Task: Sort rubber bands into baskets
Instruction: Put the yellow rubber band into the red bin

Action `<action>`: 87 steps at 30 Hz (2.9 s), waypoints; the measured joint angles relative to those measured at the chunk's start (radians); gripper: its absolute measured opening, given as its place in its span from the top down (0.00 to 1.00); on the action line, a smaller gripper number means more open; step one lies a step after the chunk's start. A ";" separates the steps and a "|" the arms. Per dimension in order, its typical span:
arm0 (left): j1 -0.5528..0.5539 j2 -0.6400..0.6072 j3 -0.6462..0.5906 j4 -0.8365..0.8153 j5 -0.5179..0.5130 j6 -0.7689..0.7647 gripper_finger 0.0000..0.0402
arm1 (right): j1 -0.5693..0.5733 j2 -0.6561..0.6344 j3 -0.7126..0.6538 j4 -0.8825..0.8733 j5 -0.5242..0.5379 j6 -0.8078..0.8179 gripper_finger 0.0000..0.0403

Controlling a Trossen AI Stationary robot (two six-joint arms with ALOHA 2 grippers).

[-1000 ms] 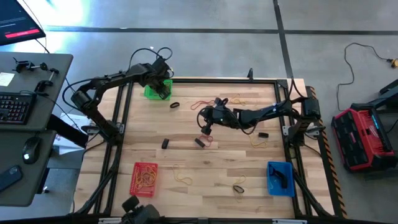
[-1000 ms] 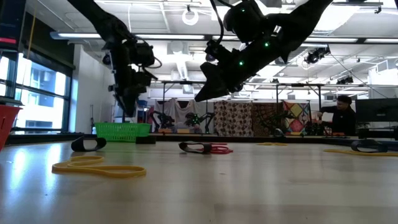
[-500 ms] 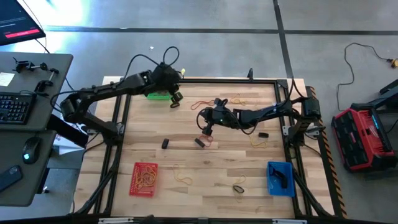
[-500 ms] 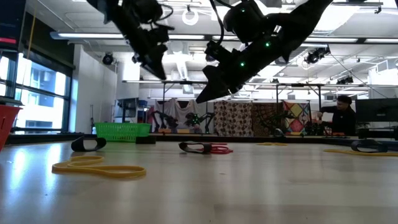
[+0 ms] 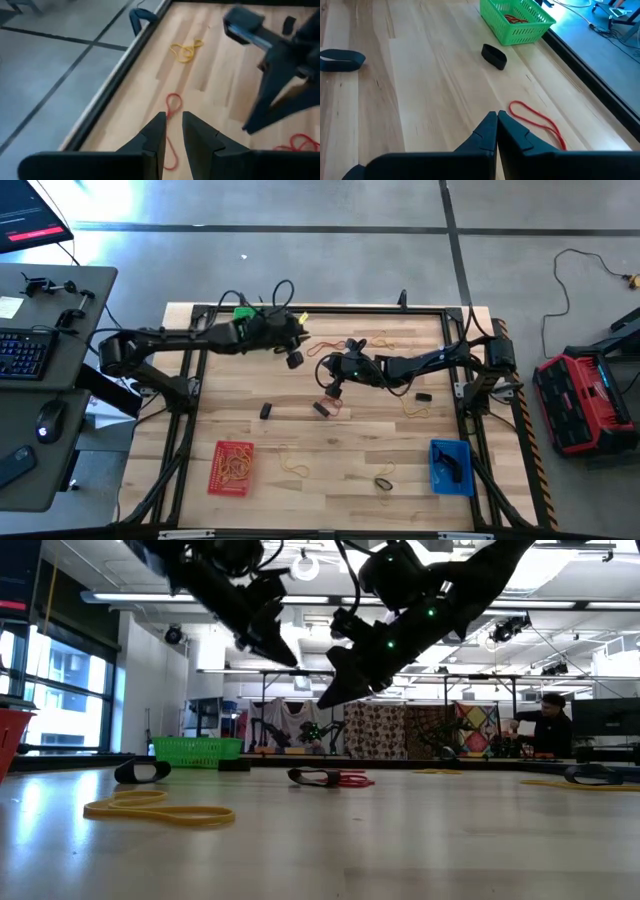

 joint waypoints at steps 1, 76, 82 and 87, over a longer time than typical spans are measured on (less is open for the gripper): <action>-0.004 0.000 -0.027 0.030 0.010 -0.006 0.88 | 0.000 0.000 0.000 -0.002 0.000 -0.003 1.00; -0.705 0.135 -0.332 0.161 0.193 0.136 0.82 | 0.000 0.000 0.000 -0.017 0.000 -0.002 1.00; -0.697 0.183 -0.331 0.163 0.147 0.085 0.78 | 0.000 0.000 0.000 -0.017 0.000 -0.002 1.00; -0.689 0.222 -0.327 0.173 0.151 0.047 0.77 | 0.000 0.000 0.000 -0.017 0.000 -0.002 1.00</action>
